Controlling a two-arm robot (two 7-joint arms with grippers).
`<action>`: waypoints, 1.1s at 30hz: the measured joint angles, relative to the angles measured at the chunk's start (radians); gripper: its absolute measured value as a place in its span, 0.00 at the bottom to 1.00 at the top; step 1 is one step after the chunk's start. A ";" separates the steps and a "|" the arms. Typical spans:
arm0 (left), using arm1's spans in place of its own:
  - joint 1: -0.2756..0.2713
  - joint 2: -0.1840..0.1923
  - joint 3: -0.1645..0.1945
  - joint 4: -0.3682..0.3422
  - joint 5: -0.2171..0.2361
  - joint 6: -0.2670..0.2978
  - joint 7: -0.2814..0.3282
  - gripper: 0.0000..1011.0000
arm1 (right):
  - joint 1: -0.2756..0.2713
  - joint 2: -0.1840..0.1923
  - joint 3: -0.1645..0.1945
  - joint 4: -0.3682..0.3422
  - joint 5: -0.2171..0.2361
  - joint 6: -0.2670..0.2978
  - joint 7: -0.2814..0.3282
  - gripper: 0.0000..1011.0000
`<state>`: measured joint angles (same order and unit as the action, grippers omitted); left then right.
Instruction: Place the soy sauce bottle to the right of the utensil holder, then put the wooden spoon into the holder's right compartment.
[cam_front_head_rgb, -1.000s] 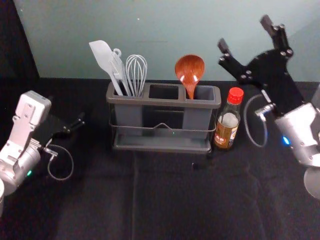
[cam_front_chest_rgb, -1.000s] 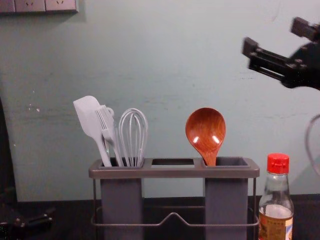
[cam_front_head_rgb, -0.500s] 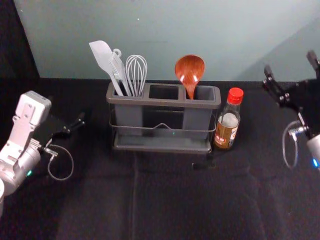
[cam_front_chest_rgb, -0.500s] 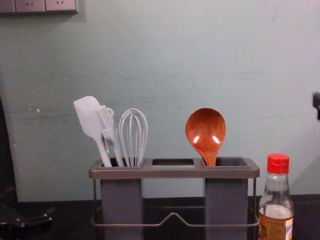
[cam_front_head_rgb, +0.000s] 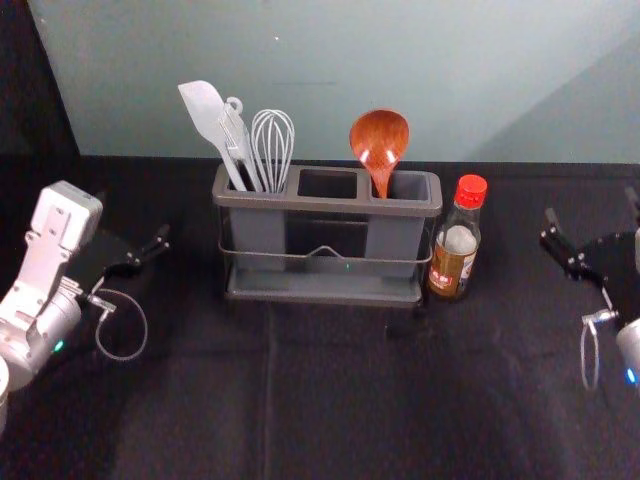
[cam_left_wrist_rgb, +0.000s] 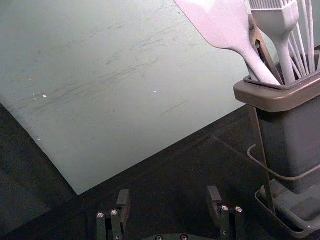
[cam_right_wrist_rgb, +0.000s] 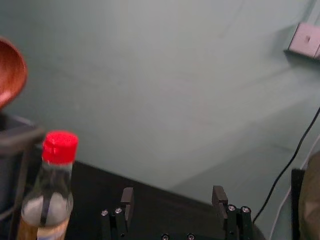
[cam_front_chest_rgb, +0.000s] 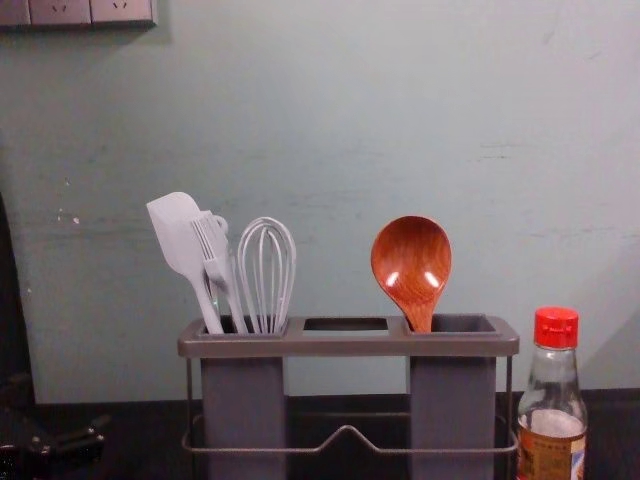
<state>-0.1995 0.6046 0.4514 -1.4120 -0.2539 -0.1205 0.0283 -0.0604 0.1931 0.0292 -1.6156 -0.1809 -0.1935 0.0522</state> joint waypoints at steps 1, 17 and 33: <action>0.000 0.000 0.000 0.000 0.000 0.000 0.000 0.99 | -0.002 -0.001 0.002 0.011 -0.001 0.007 0.000 0.99; 0.000 0.000 0.000 0.000 0.000 0.000 0.000 0.99 | 0.076 0.023 -0.041 0.107 -0.006 0.090 0.067 0.99; 0.000 0.000 0.000 0.000 0.000 0.000 0.000 0.99 | 0.108 0.028 -0.060 0.130 -0.017 0.103 0.068 0.99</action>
<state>-0.1995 0.6047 0.4514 -1.4120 -0.2539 -0.1206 0.0283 0.0480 0.2213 -0.0305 -1.4860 -0.1983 -0.0909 0.1203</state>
